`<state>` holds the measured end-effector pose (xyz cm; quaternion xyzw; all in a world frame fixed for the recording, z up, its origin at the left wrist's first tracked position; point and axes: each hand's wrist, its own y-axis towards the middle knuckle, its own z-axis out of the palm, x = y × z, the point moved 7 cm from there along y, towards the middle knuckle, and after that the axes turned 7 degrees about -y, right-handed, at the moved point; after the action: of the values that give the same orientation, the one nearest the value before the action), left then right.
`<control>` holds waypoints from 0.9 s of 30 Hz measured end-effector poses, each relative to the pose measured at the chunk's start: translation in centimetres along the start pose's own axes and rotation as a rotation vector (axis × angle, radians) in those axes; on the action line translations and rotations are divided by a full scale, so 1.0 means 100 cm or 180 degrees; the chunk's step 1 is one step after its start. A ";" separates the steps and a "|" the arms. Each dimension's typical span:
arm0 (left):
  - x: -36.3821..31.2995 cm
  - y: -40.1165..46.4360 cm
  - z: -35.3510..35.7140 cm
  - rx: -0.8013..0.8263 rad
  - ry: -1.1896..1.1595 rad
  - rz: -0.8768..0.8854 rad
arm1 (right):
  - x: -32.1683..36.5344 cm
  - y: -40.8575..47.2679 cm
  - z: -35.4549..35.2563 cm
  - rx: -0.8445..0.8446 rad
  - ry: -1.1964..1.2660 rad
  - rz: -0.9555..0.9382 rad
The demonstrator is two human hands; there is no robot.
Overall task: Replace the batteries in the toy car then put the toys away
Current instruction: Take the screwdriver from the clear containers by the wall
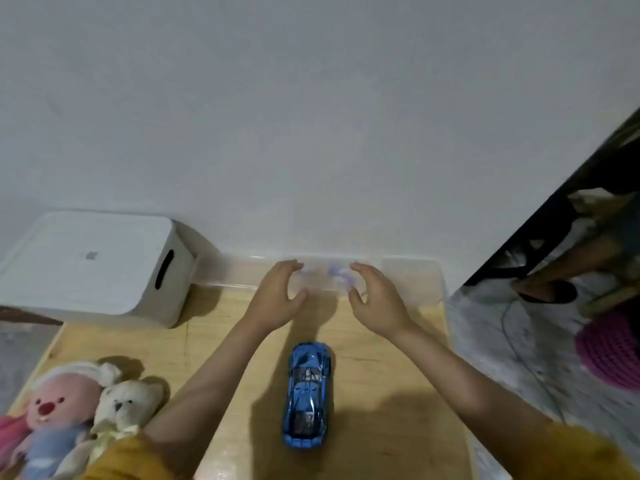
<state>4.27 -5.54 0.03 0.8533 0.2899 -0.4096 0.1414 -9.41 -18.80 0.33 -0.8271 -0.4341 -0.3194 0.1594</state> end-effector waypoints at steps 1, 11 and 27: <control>0.006 0.003 0.003 0.0035 0.0074 -0.0018 | -0.004 0.005 0.005 0.0075 -0.0161 -0.0020; 0.038 0.040 0.035 0.0254 0.0338 -0.0081 | -0.014 0.042 0.044 0.0438 -0.0910 -0.0379; 0.044 0.045 0.032 0.0179 0.0770 0.0203 | -0.012 0.054 0.058 0.0800 -0.1769 -0.0833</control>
<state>7.19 -8.98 -5.36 0.9089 0.2659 -0.3070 0.0944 -3.23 -19.49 -4.70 -0.7937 -0.5996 -0.0433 0.0932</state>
